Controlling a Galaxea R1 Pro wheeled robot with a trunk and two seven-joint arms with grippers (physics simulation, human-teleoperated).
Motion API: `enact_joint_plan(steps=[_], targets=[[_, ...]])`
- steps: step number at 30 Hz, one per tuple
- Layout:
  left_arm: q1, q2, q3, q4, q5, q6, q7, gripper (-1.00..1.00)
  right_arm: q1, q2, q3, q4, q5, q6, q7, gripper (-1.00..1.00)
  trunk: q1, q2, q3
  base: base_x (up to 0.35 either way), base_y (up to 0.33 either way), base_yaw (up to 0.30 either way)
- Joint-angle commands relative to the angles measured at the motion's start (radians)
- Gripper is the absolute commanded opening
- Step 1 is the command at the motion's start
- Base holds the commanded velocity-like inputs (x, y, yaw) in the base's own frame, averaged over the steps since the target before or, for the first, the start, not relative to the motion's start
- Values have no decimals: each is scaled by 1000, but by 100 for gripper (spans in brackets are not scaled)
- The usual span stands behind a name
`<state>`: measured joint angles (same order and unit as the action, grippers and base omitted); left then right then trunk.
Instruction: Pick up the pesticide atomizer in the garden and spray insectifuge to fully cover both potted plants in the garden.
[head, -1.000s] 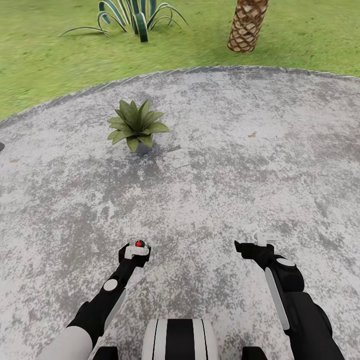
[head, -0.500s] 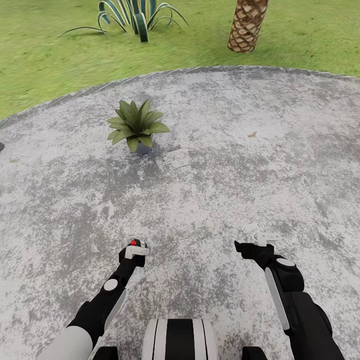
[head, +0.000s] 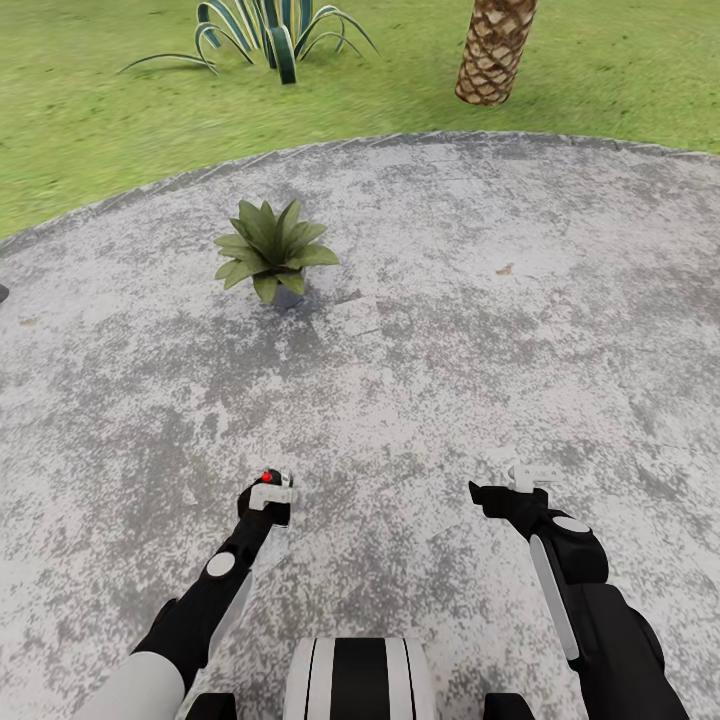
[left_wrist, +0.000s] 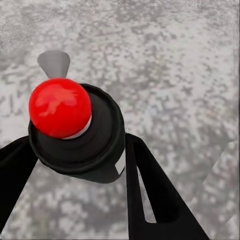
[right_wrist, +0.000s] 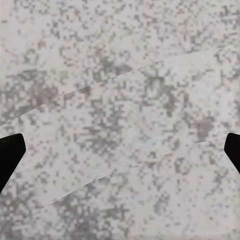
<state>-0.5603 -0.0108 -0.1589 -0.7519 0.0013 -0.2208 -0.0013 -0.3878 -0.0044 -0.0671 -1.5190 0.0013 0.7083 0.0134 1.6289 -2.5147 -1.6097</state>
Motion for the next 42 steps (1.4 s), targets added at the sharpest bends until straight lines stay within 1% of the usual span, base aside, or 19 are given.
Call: enact_joint_plan(steps=[1,12,30,37,40,42], targets=[[0,0,-1,-9,0,-3,0,-100,0,0,0,-1,0,5,1,100,0,0,-1,0,0,0],[0,-1,1,-27,0,-3,2,-100,0,0,0,-1,0,5,1,100,0,0,-1,0,0,0],[0,0,5,-27,2,0,2,-100,7,1,1,2,-2,5,2,100,-8,4,69,0,0,0],[0,1,6,-27,5,16,3,-100,4,1,1,4,-2,4,2,100,-11,6,96,0,0,0],[0,1,6,-27,5,28,3,-100,4,0,1,4,-2,4,2,100,-13,6,108,0,0,0],[0,2,4,-27,6,67,3,-100,4,0,1,4,0,3,2,100,-14,7,115,0,0,0]])
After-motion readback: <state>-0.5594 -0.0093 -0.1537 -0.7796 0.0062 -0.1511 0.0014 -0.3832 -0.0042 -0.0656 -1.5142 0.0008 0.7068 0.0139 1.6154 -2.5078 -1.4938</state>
